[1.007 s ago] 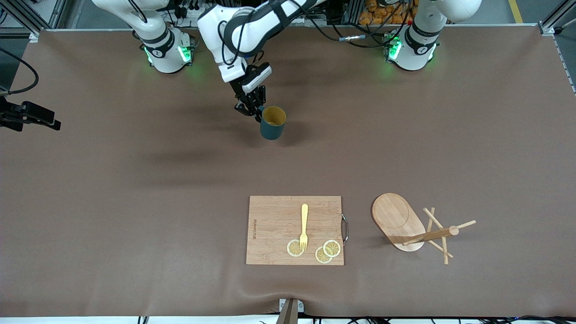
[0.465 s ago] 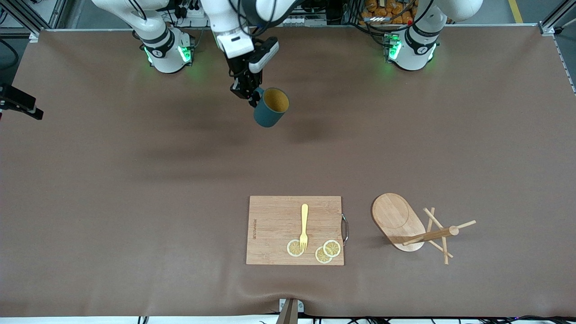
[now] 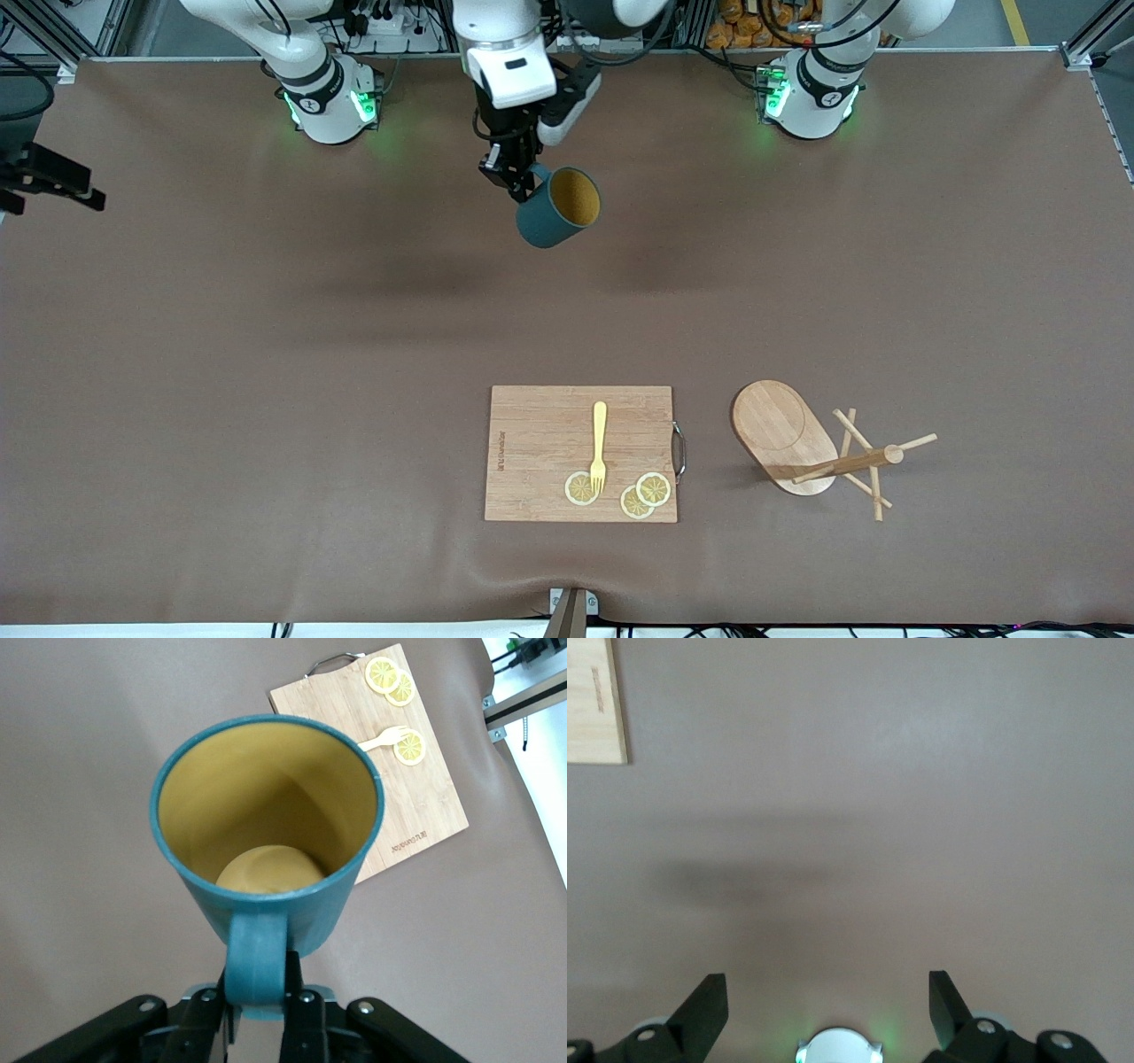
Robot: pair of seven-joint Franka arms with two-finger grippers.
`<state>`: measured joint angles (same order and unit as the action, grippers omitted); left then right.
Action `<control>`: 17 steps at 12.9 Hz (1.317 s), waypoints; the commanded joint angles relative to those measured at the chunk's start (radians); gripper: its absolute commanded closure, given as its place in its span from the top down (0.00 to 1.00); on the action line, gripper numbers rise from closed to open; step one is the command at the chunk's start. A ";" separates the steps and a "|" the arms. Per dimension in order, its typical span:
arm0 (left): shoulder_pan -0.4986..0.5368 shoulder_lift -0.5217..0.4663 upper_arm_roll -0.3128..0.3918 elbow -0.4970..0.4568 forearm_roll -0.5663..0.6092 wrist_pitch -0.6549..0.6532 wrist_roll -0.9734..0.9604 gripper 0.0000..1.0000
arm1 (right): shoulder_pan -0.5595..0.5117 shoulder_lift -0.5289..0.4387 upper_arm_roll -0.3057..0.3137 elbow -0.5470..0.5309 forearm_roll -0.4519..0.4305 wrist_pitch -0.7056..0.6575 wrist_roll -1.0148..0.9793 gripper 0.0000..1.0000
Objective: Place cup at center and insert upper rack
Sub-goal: 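Lift the mug by the handle with the left gripper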
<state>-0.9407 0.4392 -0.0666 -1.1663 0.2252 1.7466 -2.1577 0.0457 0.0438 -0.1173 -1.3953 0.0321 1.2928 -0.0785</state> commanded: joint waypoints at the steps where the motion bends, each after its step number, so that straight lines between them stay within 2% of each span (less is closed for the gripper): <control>1: 0.077 -0.091 -0.002 -0.042 -0.073 -0.002 0.119 0.00 | 0.010 -0.018 0.033 0.001 -0.049 -0.021 0.048 1.00; 3: 0.138 -0.117 -0.002 -0.042 -0.134 -0.007 0.211 0.00 | 0.002 -0.016 0.034 0.001 -0.077 -0.017 0.039 1.00; 7: 0.284 -0.151 -0.002 -0.042 -0.318 -0.010 0.392 0.00 | -0.007 -0.015 0.028 -0.001 -0.077 0.000 0.040 1.00; 11: 0.417 -0.148 -0.004 -0.042 -0.447 -0.013 0.570 0.00 | -0.006 -0.012 0.028 -0.007 -0.066 0.057 0.046 1.00; 14: 0.548 -0.137 -0.001 -0.042 -0.642 -0.013 0.708 0.00 | -0.004 -0.007 0.030 -0.007 -0.061 0.077 0.054 1.00; 17: 0.631 -0.119 -0.002 -0.042 -0.751 -0.013 0.798 0.00 | -0.001 -0.004 0.030 -0.010 -0.041 0.118 0.054 1.00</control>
<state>-0.3464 0.3206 -0.0594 -1.2010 -0.4618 1.7379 -1.4051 0.0450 0.0431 -0.0915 -1.3994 -0.0296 1.3887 -0.0448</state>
